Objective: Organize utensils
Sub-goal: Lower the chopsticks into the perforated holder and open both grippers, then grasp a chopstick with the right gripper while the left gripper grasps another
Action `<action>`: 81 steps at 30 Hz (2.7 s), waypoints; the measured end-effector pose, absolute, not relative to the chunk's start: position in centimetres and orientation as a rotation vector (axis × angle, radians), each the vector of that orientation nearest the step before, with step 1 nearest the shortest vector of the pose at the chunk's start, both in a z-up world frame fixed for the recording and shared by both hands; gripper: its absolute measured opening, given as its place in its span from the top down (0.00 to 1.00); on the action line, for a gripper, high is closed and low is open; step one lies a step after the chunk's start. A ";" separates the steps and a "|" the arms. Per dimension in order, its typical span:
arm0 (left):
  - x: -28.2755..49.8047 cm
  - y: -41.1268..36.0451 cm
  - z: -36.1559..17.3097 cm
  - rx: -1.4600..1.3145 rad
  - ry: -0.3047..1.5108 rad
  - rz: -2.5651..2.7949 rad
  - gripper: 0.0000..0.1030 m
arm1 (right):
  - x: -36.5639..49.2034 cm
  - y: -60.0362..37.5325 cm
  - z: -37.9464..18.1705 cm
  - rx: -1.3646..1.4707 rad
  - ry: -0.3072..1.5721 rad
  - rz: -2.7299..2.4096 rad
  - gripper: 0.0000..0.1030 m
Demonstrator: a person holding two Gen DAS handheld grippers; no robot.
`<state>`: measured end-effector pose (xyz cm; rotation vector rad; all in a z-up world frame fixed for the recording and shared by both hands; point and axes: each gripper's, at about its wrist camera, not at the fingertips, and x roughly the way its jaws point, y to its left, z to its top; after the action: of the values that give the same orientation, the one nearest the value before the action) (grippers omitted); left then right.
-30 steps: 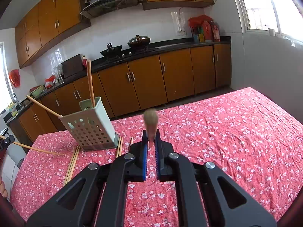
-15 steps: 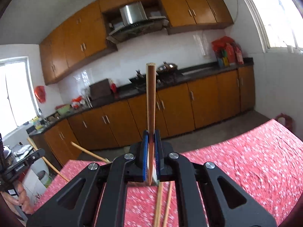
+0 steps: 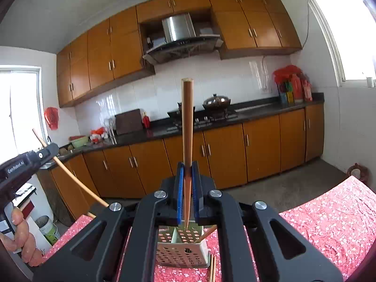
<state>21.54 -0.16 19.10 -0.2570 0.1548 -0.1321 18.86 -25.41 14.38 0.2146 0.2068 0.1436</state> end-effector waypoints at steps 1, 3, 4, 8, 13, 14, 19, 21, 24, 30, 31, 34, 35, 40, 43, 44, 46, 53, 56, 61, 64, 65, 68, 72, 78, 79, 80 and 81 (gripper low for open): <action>22.1 -0.5 18.5 -0.255 0.160 -0.130 0.93 | 19.4 -25.4 13.8 0.216 0.226 0.145 0.93; 23.3 -1.1 17.4 -0.249 0.185 -0.136 0.93 | 20.1 -25.3 13.0 0.215 0.257 0.145 0.93; 23.7 -1.3 16.9 -0.246 0.196 -0.140 0.93 | 20.4 -25.2 12.5 0.214 0.270 0.146 0.93; 25.3 -2.0 14.7 -0.221 0.258 -0.137 0.92 | 21.4 -24.8 11.4 0.211 0.319 0.149 0.92; 25.4 -1.7 14.0 -0.207 0.284 -0.126 0.86 | 21.2 -24.9 11.3 0.209 0.327 0.146 0.83; 25.2 -1.5 14.0 -0.206 0.282 -0.124 0.86 | 21.0 -25.1 11.5 0.213 0.319 0.145 0.71; 23.1 0.2 14.9 -0.224 0.263 -0.104 0.82 | 18.7 -26.7 12.7 0.230 0.259 0.122 0.66; 21.7 1.1 14.8 -0.218 0.266 -0.092 0.80 | 17.5 -27.5 12.7 0.237 0.253 0.110 0.66; 19.7 2.7 13.7 -0.201 0.303 -0.051 0.78 | 15.7 -29.1 11.6 0.255 0.283 0.072 0.66; 17.5 5.6 5.5 -0.135 0.514 -0.015 0.76 | 15.0 -30.3 2.8 0.242 0.546 0.025 0.74; 17.4 5.7 4.2 -0.126 0.548 -0.015 0.76 | 15.1 -30.2 1.1 0.251 0.603 0.034 0.77; 17.1 5.9 0.0 -0.123 0.665 -0.043 0.76 | 15.2 -29.2 -3.6 0.281 0.744 0.080 0.80; 17.0 5.8 -1.0 -0.125 0.688 -0.054 0.76 | 15.3 -28.9 -4.5 0.280 0.767 0.087 0.80; 16.0 5.2 -5.0 -0.148 0.781 -0.121 0.76 | 16.0 -26.6 -7.3 0.246 0.848 0.117 0.80; 15.9 4.8 -6.2 -0.161 0.813 -0.143 0.76 | 16.2 -25.7 -8.3 0.220 0.883 0.108 0.80; 16.1 4.5 -6.1 -0.162 0.819 -0.148 0.76 | 16.0 -25.8 -8.8 0.211 0.894 0.102 0.80; 16.2 3.9 -6.4 -0.158 0.833 -0.163 0.76 | 16.3 -25.7 -9.4 0.200 0.914 0.087 0.84; 16.9 1.5 -7.2 -0.134 0.872 -0.227 0.79 | 16.7 -29.4 -9.5 0.238 0.902 -0.044 0.93; 17.1 0.5 -7.9 -0.101 0.891 -0.238 0.82 | 16.6 -30.4 -9.6 0.261 0.901 -0.055 0.93; 17.2 -0.2 -8.8 -0.055 0.916 -0.213 0.84 | 15.8 -30.3 -9.4 0.227 0.896 -0.042 0.93; 17.1 0.0 -8.7 -0.044 0.911 -0.205 0.84 | 15.8 -29.9 -9.5 0.207 0.893 -0.036 0.93; 17.2 -0.1 -8.8 -0.029 0.908 -0.198 0.84 | 15.8 -29.6 -9.5 0.202 0.892 -0.035 0.93; 17.5 -0.5 -9.2 0.009 0.919 -0.170 0.85 | 16.2 -29.0 -9.6 0.192 0.894 -0.019 0.93; 17.3 -0.9 -9.3 0.042 0.902 -0.147 0.87 | 16.0 -28.2 -9.6 0.167 0.897 0.013 0.93; 18.4 2.0 -9.3 -0.013 0.906 -0.059 0.92 | 16.2 -28.0 -9.6 0.149 0.899 0.029 0.93; 18.7 2.5 -9.3 -0.024 0.907 -0.046 0.92 | 16.4 -28.0 -9.6 0.138 0.897 0.023 0.93; 19.0 3.2 -9.4 -0.037 0.908 -0.034 0.92 | 16.7 -28.0 -9.7 0.134 0.895 0.018 0.93; 19.4 4.0 -9.3 -0.053 0.907 -0.024 0.92 | 16.9 -28.3 -9.7 0.135 0.892 0.011 0.93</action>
<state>19.36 4.01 -9.35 -0.0532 0.9075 -0.0237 16.89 -28.32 -9.71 0.1348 0.8918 0.0110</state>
